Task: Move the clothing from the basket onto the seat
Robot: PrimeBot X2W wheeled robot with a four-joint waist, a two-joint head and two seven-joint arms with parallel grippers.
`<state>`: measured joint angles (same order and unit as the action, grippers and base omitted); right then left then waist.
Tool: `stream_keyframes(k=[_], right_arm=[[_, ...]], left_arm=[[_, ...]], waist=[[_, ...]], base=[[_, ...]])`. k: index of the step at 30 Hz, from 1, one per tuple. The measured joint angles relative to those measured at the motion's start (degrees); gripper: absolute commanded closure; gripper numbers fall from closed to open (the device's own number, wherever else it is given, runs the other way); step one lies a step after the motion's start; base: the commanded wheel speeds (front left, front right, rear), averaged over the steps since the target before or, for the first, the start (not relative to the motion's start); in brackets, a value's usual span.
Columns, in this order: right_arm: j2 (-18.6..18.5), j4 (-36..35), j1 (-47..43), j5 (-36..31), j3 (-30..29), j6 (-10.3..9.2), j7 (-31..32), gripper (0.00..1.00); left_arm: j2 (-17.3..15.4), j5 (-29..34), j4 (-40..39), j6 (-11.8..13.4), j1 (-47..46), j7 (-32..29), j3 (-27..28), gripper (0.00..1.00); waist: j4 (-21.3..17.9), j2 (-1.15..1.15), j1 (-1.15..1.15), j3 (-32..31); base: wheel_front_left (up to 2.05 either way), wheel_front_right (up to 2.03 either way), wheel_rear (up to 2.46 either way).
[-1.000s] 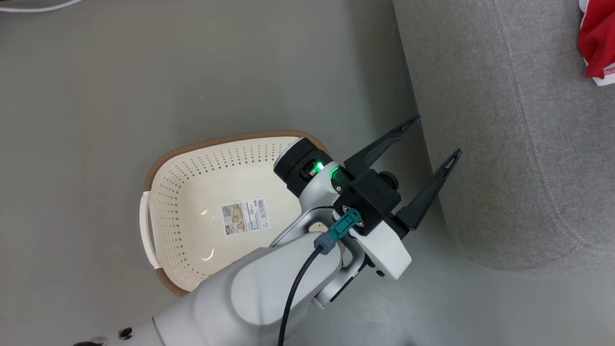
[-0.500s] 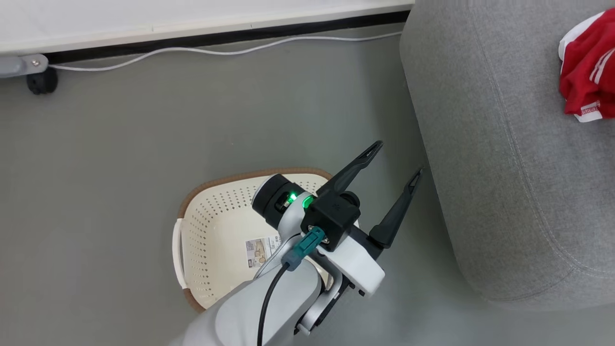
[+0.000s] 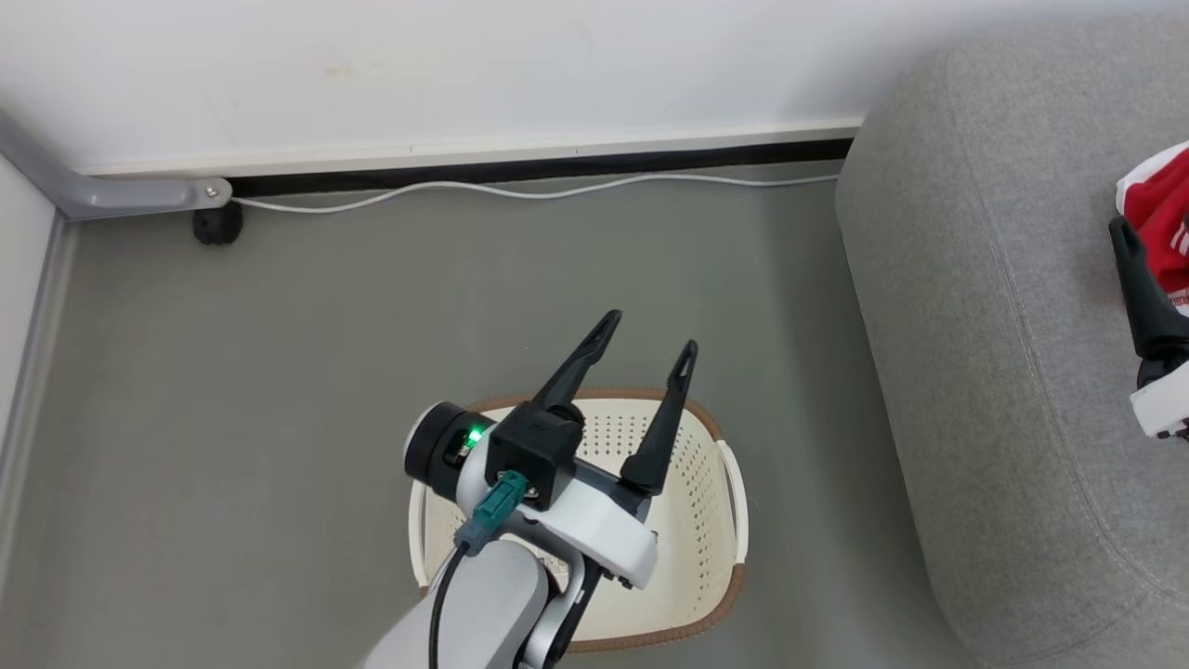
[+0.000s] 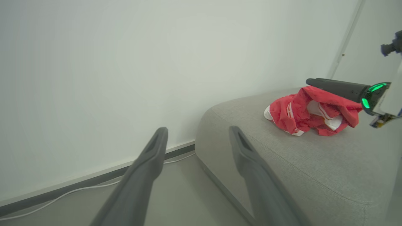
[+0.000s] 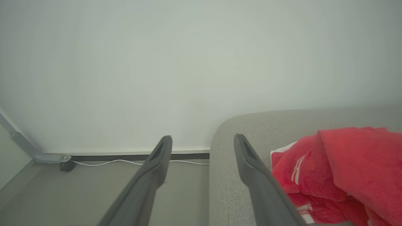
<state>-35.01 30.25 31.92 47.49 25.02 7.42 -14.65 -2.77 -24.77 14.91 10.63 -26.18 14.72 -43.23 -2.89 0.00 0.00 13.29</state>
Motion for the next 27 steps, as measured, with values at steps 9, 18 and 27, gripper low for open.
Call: stream_keyframes(k=[9, 18, 27], right_arm=[[4.0, -4.08, -4.67, -3.56, -3.99, -0.01, 0.0, 0.0], [9.05, -8.66, -11.0, -10.99, -9.94, -0.01, 0.0, 0.0], [13.1, -11.0, -18.34, -15.67, -12.3, -0.01, 0.0, 0.0]], left_arm=[[0.08, 4.75, 0.16, -0.86, 7.58, 0.0, 10.99, 0.0], [0.12, 8.9, -0.54, -1.49, 17.4, 0.0, 24.51, 0.0], [0.14, 11.55, -2.58, -1.57, 26.09, -0.01, 33.7, 0.0]], waist=[[3.2, 0.0, 0.0, -4.43], [5.23, 0.0, 0.0, -9.1], [4.62, 0.0, 0.0, -11.87]], base=[[0.0, 0.0, 0.0], [0.0, 0.0, 0.0], [0.0, 0.0, 0.0]])
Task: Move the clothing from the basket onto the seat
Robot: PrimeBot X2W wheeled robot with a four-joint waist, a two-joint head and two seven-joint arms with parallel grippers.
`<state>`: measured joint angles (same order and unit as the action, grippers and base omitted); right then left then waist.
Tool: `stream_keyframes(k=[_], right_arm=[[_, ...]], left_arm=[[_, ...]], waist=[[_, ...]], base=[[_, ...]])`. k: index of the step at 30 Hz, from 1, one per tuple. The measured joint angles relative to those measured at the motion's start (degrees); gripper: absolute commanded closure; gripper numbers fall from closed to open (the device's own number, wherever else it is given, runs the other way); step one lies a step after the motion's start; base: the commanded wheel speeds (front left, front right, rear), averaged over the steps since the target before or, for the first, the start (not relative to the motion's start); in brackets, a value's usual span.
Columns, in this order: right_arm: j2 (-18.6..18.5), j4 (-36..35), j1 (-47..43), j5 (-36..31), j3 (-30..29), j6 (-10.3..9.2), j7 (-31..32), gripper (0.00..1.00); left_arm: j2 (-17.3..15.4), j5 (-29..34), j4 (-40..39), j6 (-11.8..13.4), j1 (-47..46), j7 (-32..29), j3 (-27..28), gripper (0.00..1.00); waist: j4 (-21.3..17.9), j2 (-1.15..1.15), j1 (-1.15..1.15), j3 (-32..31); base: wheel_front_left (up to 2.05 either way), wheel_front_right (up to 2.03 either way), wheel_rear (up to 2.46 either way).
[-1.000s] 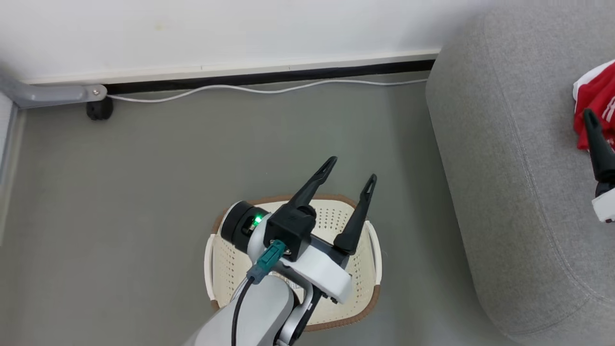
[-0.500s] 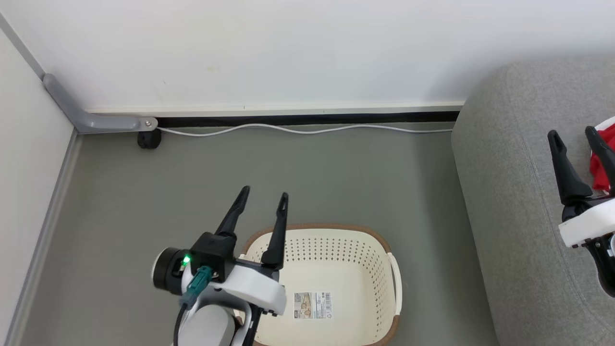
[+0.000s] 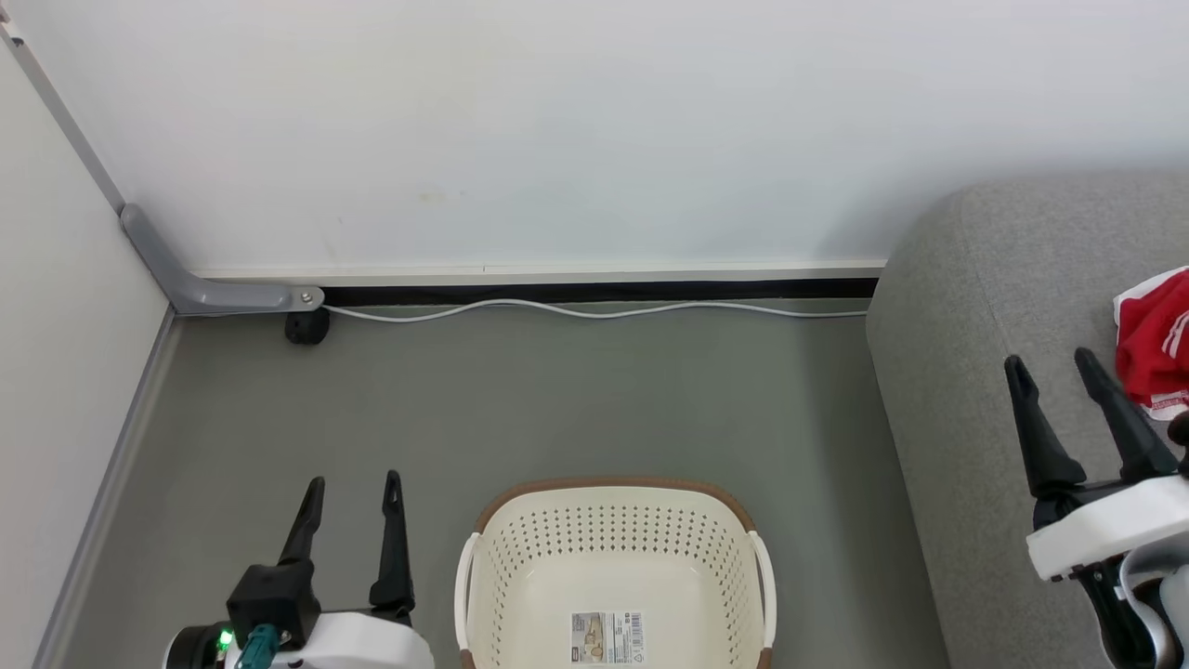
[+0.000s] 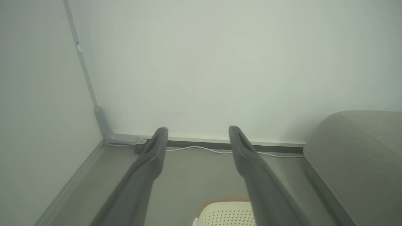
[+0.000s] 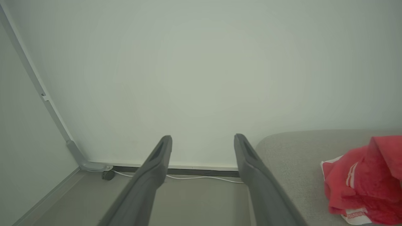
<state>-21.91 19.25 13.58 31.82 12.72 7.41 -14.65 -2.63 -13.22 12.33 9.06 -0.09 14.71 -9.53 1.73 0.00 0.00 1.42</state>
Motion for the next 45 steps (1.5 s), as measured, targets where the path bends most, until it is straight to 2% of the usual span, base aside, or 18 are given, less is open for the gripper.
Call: stream_keyframes(k=[11, 27, 45], right_arm=[[2.6, -1.78, -6.55, -3.16, -1.51, 0.0, 0.0, 0.0], [4.17, -1.66, -8.9, -6.88, -2.31, 0.0, 0.0, 0.0], [4.66, -1.18, -9.43, -7.06, -2.82, 0.0, 0.0, 0.0]], left_arm=[[-0.01, 0.2, -2.76, 0.47, 5.14, 0.0, 3.41, 0.0], [-0.03, -0.08, -3.39, 1.18, 6.94, 0.0, 2.0, 0.0], [-0.07, -0.77, -3.23, 1.05, 7.89, 0.0, 0.89, 0.0]], waist=[[-1.56, 0.0, 0.0, -0.88], [-1.83, 0.0, 0.0, -1.16], [-2.13, 0.0, 0.0, -1.18]], base=[[0.0, 0.0, 0.0], [0.0, 0.0, 0.0], [0.0, 0.0, 0.0]])
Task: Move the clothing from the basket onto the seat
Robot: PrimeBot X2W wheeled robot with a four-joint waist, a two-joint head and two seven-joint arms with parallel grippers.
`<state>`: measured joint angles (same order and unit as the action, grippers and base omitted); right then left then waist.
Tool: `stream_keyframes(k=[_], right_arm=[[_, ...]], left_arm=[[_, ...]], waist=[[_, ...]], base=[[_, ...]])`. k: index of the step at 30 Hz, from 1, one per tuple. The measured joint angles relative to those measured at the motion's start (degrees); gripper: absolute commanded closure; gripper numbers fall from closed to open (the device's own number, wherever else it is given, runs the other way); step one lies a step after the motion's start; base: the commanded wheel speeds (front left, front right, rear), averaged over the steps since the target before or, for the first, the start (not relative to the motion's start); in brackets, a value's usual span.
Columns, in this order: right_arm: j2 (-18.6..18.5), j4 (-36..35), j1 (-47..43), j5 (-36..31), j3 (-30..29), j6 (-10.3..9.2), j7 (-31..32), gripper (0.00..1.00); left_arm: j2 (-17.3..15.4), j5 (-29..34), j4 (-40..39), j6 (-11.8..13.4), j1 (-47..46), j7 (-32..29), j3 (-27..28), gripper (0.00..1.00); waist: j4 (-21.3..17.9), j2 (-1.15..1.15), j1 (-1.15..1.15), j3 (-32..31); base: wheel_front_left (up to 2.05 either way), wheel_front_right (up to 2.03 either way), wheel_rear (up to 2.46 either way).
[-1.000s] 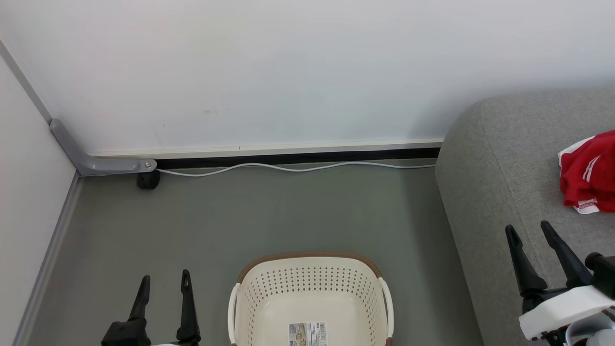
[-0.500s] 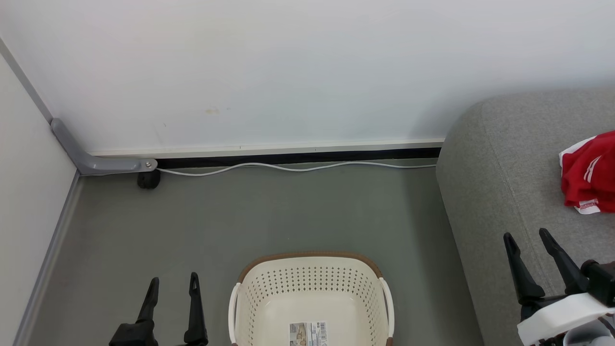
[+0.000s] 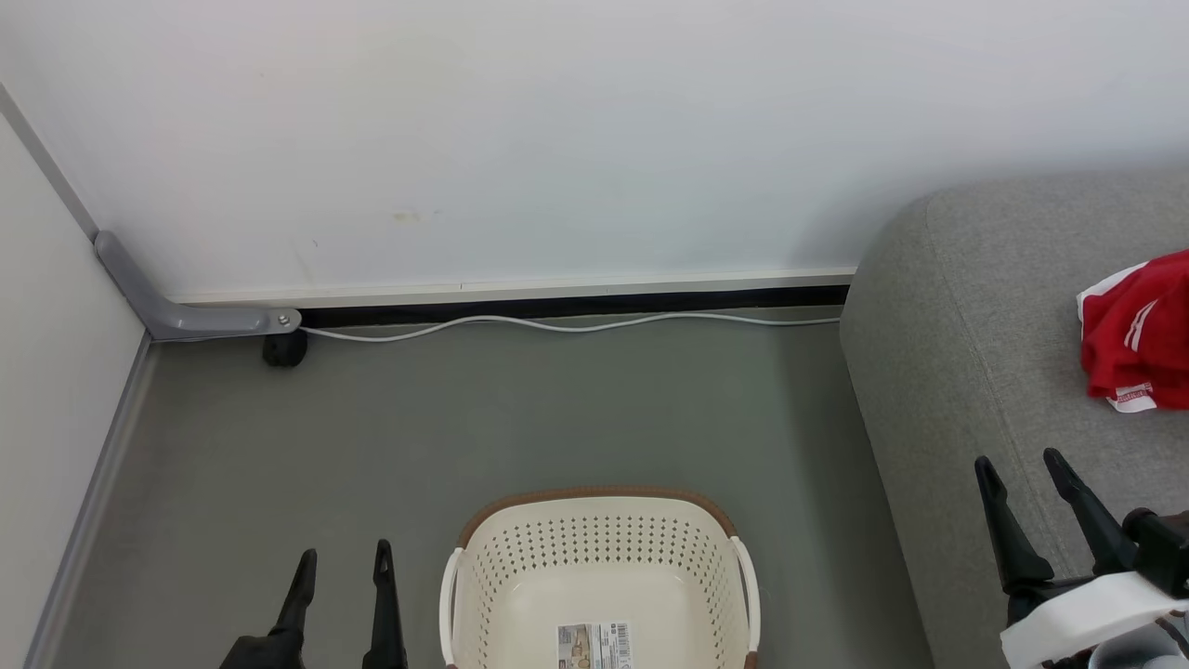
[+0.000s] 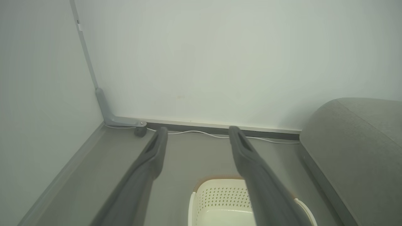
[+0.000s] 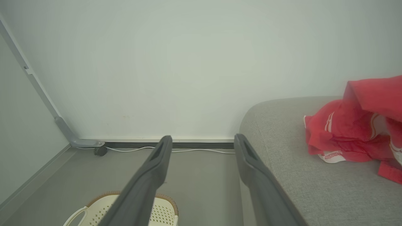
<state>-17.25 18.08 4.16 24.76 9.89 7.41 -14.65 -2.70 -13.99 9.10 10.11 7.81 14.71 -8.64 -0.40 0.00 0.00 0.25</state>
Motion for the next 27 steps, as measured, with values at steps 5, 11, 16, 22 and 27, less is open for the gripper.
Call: stream_keyframes(k=[5, 11, 16, 22, 27], right_arm=[[1.53, 1.86, -0.99, 0.05, 0.44, 0.0, 0.01, 1.0], [3.12, 3.05, -2.65, 2.07, 0.59, 0.0, 0.58, 1.0], [3.41, 2.99, -2.65, 4.68, -0.13, 0.0, 1.51, 1.0], [4.09, 2.81, -2.64, 8.0, -0.78, 0.0, 2.55, 1.0], [4.44, 2.67, -2.63, 10.72, -1.7, 0.0, 3.13, 1.0]], left_arm=[[0.31, -1.43, 2.26, -0.22, 0.36, -0.07, -0.19, 1.0], [0.4, -4.04, 3.63, -0.51, 1.16, -0.58, -0.14, 1.0], [0.32, -7.33, 3.65, -1.05, 1.14, -1.18, 0.02, 1.0], [0.16, -11.2, 3.87, -2.04, 1.07, -2.19, 0.33, 1.0], [0.09, -14.39, 4.05, -2.69, 0.92, -2.96, 0.63, 1.0]], waist=[[-0.02, 0.0, 0.0, 0.04], [-0.01, 0.0, 0.01, -0.01], [0.0, 0.0, 0.02, -0.03], [0.02, 0.0, 0.02, 0.03], [0.04, 0.0, 0.01, 0.02]], base=[[0.0, 0.0, 0.0], [0.0, 0.0, 0.0], [0.0, 0.0, 0.0], [0.0, 0.0, 0.0], [0.0, 0.0, 0.0]])
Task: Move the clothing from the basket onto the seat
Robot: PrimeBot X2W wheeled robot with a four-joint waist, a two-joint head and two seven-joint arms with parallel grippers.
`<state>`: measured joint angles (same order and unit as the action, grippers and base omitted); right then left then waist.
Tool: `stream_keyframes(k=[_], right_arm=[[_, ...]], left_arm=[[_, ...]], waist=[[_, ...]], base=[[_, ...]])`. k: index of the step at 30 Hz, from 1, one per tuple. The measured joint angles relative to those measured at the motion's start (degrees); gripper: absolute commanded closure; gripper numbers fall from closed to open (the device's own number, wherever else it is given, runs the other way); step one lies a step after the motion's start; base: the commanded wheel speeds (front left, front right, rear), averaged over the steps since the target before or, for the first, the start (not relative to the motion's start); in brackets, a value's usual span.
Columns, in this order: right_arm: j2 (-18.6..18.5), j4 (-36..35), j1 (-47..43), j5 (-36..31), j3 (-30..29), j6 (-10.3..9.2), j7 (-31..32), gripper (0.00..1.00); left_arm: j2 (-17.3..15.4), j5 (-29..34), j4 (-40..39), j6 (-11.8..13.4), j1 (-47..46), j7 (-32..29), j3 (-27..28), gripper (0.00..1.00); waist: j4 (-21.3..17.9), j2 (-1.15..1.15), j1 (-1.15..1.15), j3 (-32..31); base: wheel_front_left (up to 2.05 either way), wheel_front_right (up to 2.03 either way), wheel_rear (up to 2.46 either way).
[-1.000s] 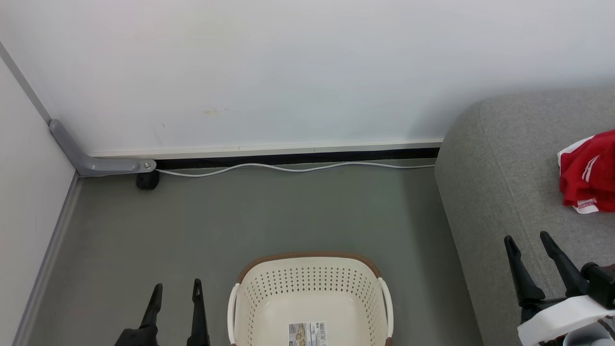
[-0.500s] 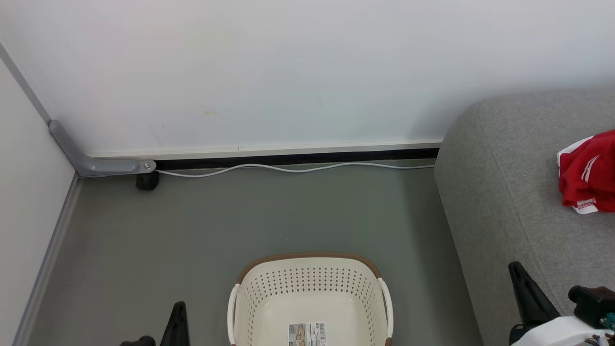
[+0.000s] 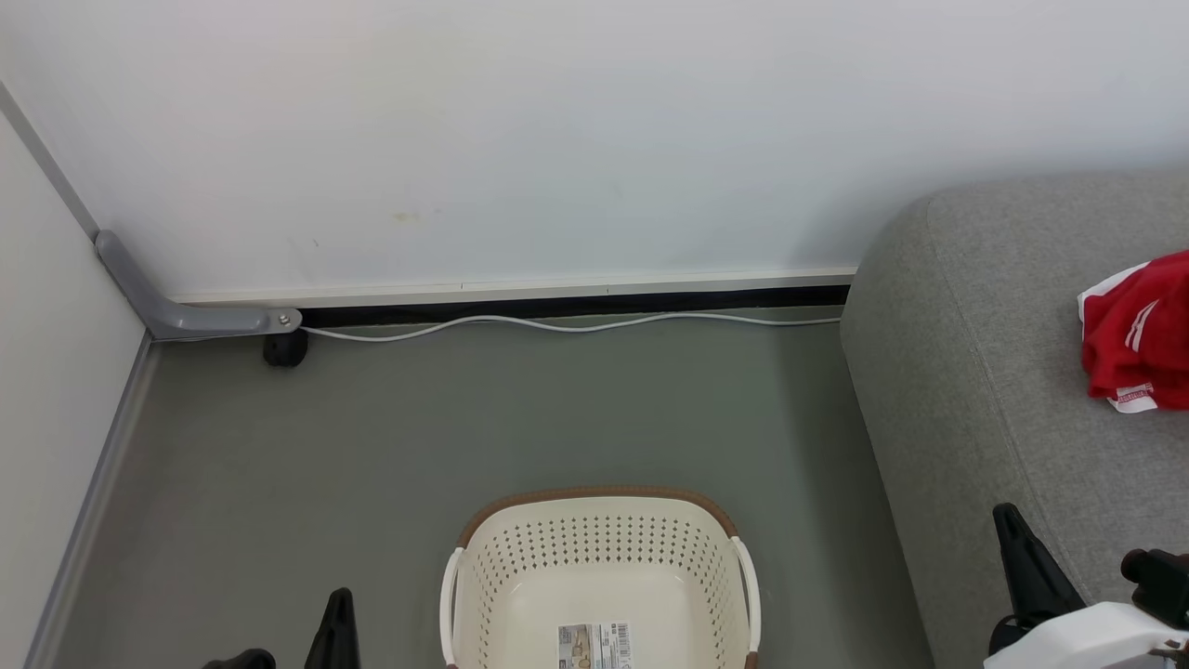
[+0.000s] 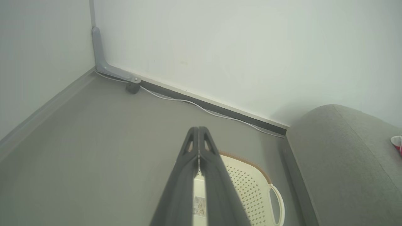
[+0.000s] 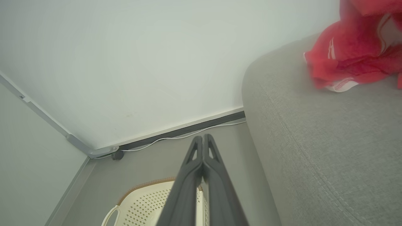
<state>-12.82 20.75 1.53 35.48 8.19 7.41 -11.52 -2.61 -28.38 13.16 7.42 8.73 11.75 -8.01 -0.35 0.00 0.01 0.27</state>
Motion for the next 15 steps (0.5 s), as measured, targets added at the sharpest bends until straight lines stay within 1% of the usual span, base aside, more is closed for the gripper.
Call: stream_keyframes(k=[8, 15], right_arm=[[0.78, -0.33, 0.04, 4.26, -1.0, 0.0, 1.19, 1.0], [1.6, -0.92, 0.25, 8.49, -2.24, 0.0, 2.76, 1.0]], left_arm=[[-0.14, -4.76, 0.3, -1.11, -1.13, -0.82, 0.66, 1.0], [-0.27, -10.11, 0.48, -1.9, -1.78, -2.25, 1.33, 1.0]], waist=[[0.03, 0.0, 0.0, -0.01], [0.06, 0.0, 0.0, -0.01]], base=[[0.0, 0.0, 0.0], [0.0, 0.0, 0.0]])
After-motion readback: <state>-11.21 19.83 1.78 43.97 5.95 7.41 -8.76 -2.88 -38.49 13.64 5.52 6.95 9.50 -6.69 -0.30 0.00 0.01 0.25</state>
